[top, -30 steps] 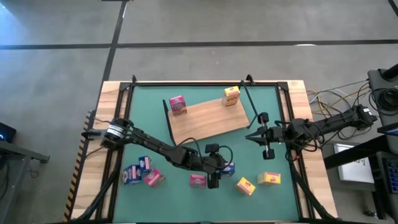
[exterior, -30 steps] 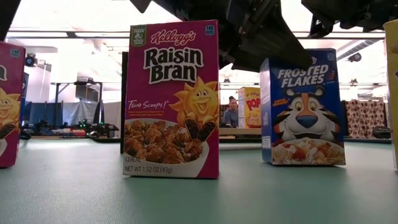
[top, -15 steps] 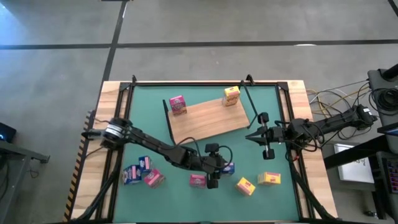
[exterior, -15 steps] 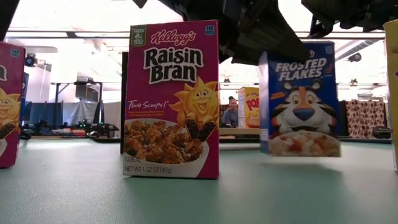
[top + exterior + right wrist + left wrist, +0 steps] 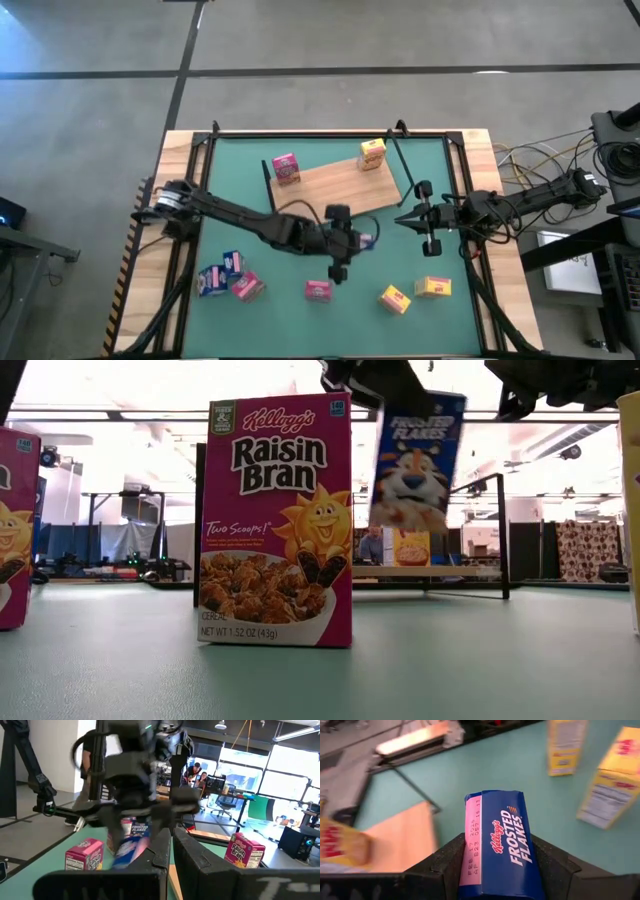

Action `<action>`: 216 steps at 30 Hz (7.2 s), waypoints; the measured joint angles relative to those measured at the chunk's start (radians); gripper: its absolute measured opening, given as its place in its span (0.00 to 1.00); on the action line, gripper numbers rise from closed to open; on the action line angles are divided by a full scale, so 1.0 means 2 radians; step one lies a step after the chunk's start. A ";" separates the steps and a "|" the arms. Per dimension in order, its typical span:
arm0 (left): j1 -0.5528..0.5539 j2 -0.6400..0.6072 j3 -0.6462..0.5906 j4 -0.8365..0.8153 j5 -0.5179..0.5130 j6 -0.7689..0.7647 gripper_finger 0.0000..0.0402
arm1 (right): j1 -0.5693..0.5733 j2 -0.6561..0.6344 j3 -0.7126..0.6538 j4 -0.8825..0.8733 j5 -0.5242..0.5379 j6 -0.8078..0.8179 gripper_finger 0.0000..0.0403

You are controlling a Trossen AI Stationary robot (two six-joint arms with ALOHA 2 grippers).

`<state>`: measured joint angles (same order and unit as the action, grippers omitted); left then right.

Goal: Stack cereal on shelf
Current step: Put the right blue cereal box on the shelf, then put the left yellow cereal box on the shelf aligned with the other yellow cereal box

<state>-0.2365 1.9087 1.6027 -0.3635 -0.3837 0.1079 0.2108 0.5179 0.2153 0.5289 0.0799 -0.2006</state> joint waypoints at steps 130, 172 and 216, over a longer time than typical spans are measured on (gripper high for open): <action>0.260 -0.169 -0.242 0.181 0.066 -0.021 0.59 | 0.000 0.000 0.006 -0.012 0.000 -0.023 0.03; 0.236 -0.140 -0.242 0.104 0.026 -0.032 0.00 | 0.000 0.000 0.006 -0.011 0.014 -0.024 0.03; -0.122 -0.202 -0.289 0.129 -0.040 -0.124 0.00 | 0.015 0.050 0.085 -0.014 -0.005 0.157 0.03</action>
<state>-0.4808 1.5040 1.0248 -0.1055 -0.4631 -0.1406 0.2411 0.6181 0.3849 0.5005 0.0700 0.1128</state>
